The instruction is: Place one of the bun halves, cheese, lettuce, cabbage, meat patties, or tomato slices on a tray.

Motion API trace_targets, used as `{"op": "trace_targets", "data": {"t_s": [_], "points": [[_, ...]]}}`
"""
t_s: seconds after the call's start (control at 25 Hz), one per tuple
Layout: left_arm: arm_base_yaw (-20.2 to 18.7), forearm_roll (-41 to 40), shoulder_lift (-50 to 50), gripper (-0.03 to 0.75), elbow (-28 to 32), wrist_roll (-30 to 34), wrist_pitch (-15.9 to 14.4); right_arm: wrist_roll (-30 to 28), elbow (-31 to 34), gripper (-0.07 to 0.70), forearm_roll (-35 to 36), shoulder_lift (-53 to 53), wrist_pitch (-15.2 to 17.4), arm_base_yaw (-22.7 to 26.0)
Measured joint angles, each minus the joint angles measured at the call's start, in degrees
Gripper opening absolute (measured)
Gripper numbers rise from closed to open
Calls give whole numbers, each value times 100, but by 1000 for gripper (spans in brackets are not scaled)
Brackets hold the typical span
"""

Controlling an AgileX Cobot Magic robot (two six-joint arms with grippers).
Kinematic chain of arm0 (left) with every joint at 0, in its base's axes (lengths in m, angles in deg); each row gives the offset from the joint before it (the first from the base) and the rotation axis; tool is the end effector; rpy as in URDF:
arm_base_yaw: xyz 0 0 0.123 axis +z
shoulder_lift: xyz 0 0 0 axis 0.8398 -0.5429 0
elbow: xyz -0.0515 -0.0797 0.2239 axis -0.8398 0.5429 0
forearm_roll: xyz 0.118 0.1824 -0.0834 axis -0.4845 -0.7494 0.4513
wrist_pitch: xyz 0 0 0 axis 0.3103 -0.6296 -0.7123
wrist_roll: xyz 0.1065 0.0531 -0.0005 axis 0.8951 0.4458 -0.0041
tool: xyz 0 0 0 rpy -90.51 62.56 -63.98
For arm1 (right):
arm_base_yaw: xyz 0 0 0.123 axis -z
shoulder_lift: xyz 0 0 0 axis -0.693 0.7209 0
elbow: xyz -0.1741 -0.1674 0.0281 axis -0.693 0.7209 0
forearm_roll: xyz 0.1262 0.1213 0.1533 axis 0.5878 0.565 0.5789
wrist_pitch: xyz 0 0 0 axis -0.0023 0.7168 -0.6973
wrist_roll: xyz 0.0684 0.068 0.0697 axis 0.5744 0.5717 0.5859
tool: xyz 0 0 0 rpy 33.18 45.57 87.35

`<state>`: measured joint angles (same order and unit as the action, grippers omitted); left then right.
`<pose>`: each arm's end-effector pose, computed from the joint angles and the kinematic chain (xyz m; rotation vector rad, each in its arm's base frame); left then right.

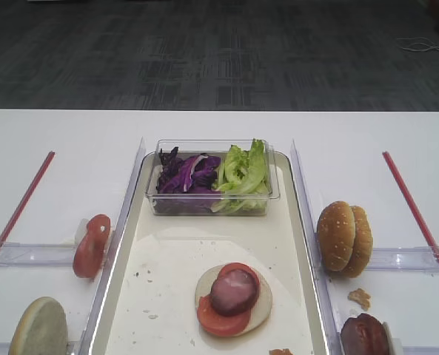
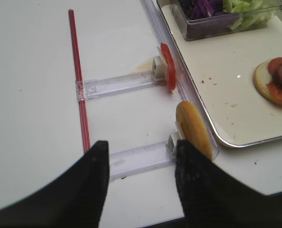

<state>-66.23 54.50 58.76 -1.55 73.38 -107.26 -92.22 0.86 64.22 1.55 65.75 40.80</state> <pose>0.0369 -0.0090 0.2387 0.1853 2.1601 -0.1190 0.0409 0.0124 0.2410 -0.1507 2.1187 0.0990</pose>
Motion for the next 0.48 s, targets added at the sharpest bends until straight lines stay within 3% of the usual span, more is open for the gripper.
{"op": "trace_targets", "data": {"t_s": [0.48], "points": [[0, 0, 0, 306, 0, 0, 0, 0, 0, 390, 0, 0, 0, 0]]}}
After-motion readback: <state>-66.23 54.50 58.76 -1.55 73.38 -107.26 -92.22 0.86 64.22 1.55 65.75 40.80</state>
